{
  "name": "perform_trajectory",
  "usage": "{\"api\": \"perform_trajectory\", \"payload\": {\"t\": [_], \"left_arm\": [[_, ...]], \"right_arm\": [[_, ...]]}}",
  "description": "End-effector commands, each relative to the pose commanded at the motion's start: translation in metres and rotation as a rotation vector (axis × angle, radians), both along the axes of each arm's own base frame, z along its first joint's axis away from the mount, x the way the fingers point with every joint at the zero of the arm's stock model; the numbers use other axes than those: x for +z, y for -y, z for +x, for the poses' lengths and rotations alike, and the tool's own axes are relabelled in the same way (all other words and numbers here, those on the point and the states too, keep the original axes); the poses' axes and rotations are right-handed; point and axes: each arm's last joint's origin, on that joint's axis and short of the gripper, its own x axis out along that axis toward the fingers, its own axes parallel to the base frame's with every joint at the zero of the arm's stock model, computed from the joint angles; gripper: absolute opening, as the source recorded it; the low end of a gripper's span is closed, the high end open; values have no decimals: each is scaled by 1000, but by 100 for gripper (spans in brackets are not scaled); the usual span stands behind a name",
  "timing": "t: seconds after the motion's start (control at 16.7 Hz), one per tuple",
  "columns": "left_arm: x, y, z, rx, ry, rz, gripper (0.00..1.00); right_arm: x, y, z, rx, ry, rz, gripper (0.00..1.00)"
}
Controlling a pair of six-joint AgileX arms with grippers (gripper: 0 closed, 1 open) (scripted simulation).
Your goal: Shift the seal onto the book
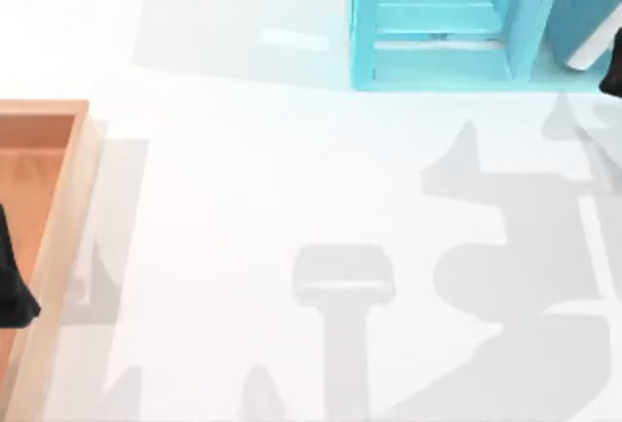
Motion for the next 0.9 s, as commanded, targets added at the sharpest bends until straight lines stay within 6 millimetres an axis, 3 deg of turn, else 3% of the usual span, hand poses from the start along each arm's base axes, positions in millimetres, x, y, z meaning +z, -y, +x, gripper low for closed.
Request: {"api": "perform_trajectory", "payload": {"t": [0.24, 0.66, 0.9], "left_arm": [[0, 0, 0, 0, 0, 0, 100], [0, 0, 0, 0, 0, 0, 100], [0, 0, 0, 0, 0, 0, 100]], "right_arm": [[-23, 4, 16, 0, 19, 31, 100], [-25, 2, 19, 3, 17, 32, 100], [-29, 2, 51, 0, 20, 33, 100]]}}
